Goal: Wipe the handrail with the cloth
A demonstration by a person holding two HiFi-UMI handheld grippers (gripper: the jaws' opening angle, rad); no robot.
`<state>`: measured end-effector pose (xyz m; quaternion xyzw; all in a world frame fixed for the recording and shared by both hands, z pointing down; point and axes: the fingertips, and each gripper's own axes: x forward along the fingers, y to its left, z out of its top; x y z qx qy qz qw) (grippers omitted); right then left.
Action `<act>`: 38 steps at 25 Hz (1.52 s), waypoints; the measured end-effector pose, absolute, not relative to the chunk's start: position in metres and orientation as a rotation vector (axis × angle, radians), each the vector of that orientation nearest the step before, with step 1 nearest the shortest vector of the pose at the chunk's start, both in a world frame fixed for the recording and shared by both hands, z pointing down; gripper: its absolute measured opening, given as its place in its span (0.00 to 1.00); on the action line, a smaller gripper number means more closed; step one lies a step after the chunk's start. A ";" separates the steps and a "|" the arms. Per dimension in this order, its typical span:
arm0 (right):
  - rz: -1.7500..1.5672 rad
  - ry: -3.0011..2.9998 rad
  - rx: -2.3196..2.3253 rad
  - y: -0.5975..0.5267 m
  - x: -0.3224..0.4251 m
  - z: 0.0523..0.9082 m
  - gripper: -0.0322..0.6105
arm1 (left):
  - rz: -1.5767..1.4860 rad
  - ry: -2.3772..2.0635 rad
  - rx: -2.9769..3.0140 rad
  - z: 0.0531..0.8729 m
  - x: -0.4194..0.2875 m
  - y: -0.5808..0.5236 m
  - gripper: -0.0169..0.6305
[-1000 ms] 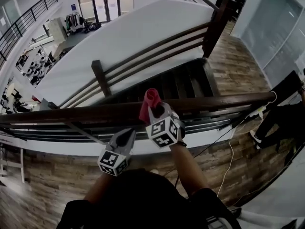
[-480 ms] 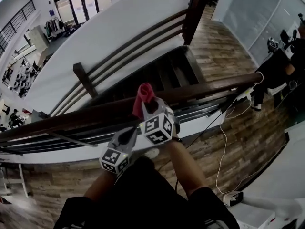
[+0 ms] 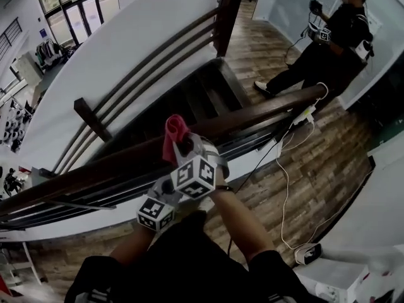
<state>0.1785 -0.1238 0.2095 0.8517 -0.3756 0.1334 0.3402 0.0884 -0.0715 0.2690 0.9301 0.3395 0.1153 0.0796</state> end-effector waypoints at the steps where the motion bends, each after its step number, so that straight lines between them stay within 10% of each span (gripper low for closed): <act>1: 0.348 -0.971 2.209 -0.120 0.181 0.209 0.12 | 0.348 1.025 2.779 0.270 0.092 -0.065 0.03; 38: 0.529 -0.701 2.349 0.087 0.290 0.203 0.12 | 0.434 1.650 2.435 0.265 0.181 0.144 0.03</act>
